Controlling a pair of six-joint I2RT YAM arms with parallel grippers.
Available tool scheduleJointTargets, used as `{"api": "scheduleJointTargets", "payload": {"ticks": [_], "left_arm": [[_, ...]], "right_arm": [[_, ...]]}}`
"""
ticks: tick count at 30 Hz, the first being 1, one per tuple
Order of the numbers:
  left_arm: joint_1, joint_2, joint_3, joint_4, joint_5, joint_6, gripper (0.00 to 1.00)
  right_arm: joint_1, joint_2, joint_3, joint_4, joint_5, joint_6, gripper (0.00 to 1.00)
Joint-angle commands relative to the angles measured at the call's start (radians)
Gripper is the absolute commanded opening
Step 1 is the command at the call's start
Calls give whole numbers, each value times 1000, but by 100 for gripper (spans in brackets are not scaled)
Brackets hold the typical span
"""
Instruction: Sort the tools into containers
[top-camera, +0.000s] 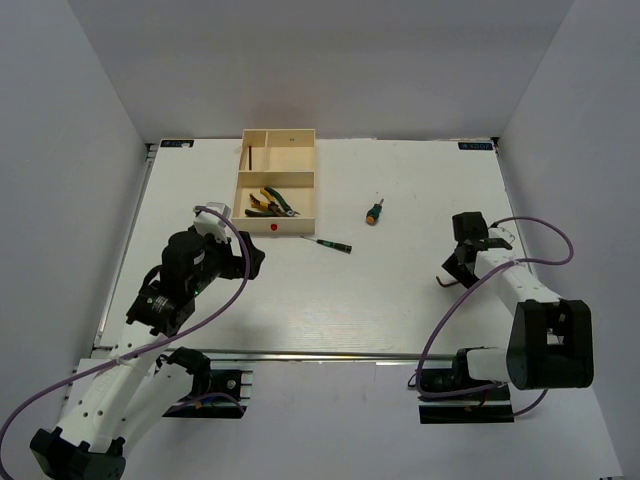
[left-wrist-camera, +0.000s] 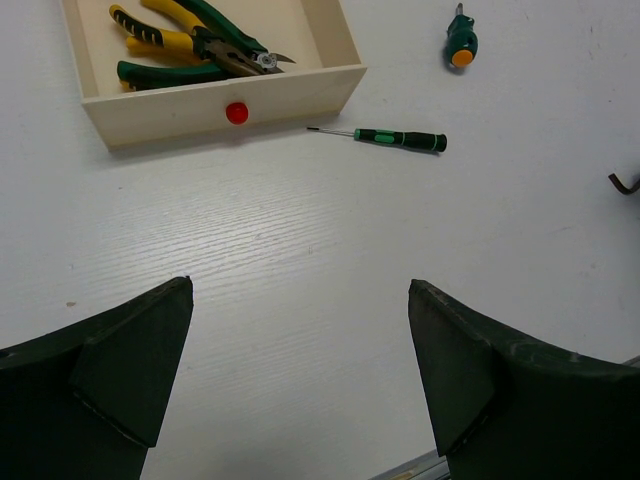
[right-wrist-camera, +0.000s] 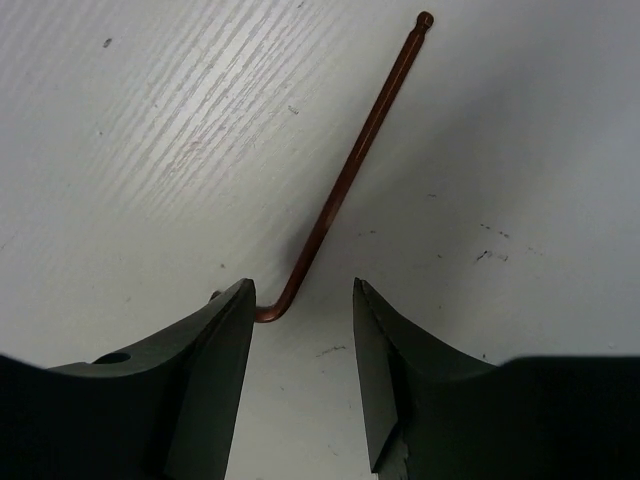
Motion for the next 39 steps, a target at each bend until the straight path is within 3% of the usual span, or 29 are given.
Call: {"api": "scheduleJointTargets", "payload": {"ticks": [1,20,25,39], "left_arm": [[0,-2,2,-8,3,-2,98],[0,15,1,-7,8,1,98],[0,21,4,-8,7,1,98],[0,21,2,-10,7,3,98]], "right_arm": [[-54,27,-6,56,-82,-28,49],[-216,99,-93,185,-193,-116,39],[-233,120,-103,200,-228,-126,33],[-256,186,-107,214,-255,-165,29]]}}
